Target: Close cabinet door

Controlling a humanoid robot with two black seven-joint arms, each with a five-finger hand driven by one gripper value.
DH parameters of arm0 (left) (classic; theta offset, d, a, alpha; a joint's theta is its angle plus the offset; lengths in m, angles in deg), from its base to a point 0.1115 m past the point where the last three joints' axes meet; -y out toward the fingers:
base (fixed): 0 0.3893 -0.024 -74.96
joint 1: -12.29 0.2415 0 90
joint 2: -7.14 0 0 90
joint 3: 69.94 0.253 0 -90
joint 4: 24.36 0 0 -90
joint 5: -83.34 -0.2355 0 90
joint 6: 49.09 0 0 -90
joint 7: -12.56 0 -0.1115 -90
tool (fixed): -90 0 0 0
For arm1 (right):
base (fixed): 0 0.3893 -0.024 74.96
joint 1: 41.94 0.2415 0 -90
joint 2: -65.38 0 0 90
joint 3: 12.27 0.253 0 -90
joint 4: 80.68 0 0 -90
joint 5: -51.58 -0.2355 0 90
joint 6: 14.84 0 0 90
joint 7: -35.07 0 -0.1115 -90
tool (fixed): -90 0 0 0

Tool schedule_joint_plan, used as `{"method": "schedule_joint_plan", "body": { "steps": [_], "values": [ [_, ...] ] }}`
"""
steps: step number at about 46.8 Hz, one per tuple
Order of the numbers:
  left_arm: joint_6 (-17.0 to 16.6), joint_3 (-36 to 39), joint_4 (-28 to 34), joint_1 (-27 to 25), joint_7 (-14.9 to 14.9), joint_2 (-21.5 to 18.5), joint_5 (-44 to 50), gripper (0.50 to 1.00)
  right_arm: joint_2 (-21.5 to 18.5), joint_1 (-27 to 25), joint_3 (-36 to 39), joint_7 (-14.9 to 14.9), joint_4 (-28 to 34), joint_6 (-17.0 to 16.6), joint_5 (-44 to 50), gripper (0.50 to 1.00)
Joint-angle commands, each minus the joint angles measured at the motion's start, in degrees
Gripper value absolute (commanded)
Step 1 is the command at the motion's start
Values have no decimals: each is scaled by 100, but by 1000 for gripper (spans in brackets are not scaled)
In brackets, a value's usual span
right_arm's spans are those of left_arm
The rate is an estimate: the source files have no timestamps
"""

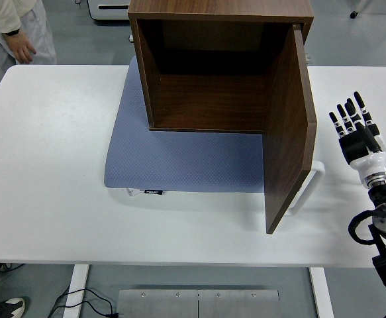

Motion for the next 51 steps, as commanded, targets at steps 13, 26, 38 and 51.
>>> {"method": "schedule_joint_plan", "body": {
  "steps": [13,26,38,51],
  "values": [
    [-19,-11,0,-7,-9,0,0,1000,-15,-26,1,2,-35,0,0,1000],
    [-19,-11,0,10,-1,0,0,1000,12,-52,54,2,-96,0,0,1000],
    [-19,-3,0,10,0,0,0,1000,56,-78,63,2,-123,0,0,1000],
    [-19,-3,0,10,-1,0,9,1000,47,-78,72,11,-132,0,-8,1000]
  ]
}}
